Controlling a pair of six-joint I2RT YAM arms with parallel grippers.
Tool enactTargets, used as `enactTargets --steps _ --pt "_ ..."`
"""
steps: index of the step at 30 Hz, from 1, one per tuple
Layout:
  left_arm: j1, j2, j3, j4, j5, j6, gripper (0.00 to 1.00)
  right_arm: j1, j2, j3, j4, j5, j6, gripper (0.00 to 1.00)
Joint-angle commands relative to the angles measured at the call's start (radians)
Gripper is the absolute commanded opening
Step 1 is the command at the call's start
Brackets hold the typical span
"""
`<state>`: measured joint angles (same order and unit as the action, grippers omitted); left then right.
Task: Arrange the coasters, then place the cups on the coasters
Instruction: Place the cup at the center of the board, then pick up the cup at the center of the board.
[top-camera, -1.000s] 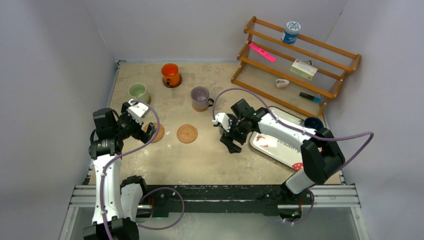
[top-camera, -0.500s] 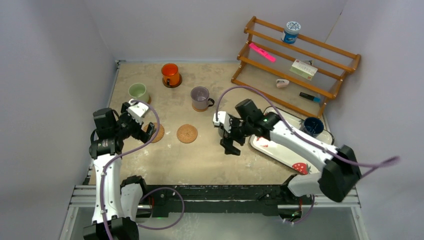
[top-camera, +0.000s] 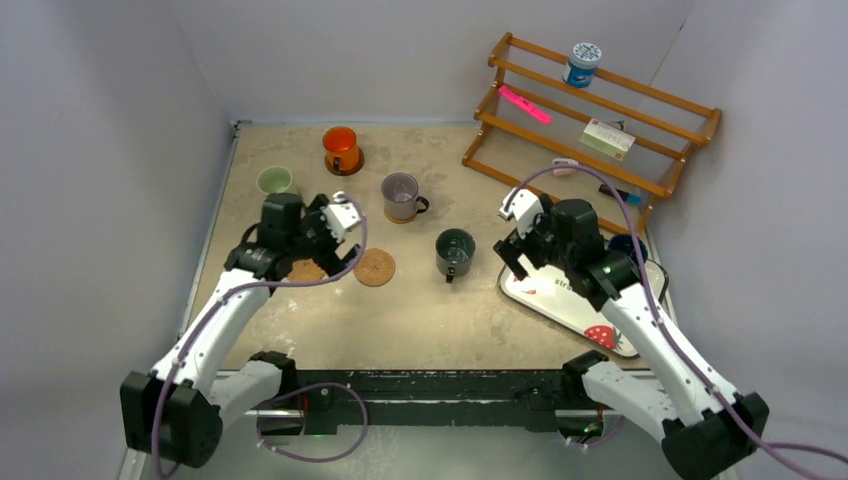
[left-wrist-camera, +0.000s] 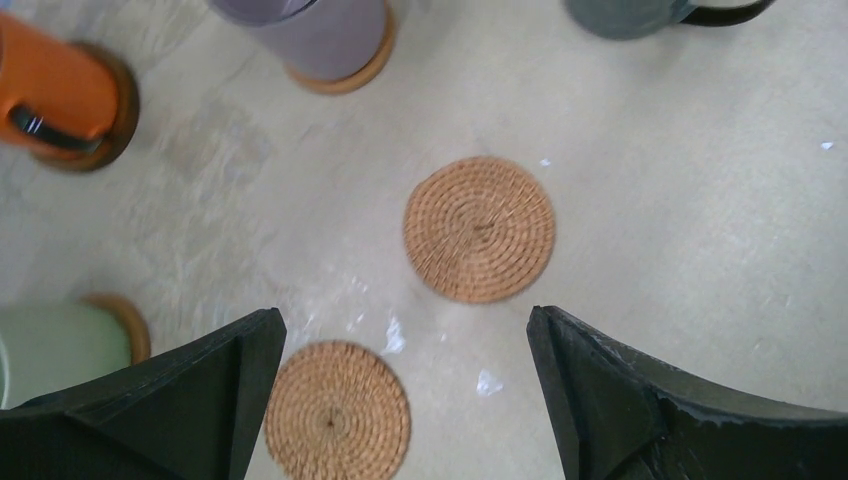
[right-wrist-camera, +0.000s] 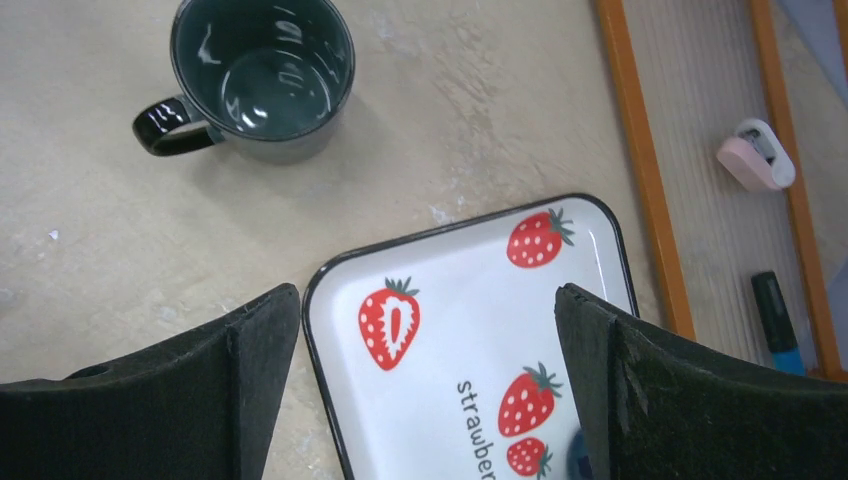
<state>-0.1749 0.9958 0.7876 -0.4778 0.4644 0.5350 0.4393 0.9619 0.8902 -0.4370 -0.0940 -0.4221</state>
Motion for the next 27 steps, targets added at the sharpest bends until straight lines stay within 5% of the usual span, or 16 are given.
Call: enactTargets --steps 1,11,20,27 --pt "-0.196 0.117 0.107 0.075 -0.164 -0.05 1.0 -0.016 -0.115 -0.081 -0.01 0.08 0.022 0.99" --pt "-0.614 0.455 0.309 0.058 -0.337 -0.117 1.0 -0.025 -0.132 -0.226 0.111 0.208 0.099 0.99" --pt "-0.748 0.678 0.493 0.034 -0.393 -0.151 1.0 -0.025 -0.202 -0.256 0.141 0.244 0.092 0.99" --pt "-0.761 0.681 0.518 0.147 -0.45 -0.171 1.0 -0.025 -0.224 -0.262 0.141 0.22 0.088 0.99"
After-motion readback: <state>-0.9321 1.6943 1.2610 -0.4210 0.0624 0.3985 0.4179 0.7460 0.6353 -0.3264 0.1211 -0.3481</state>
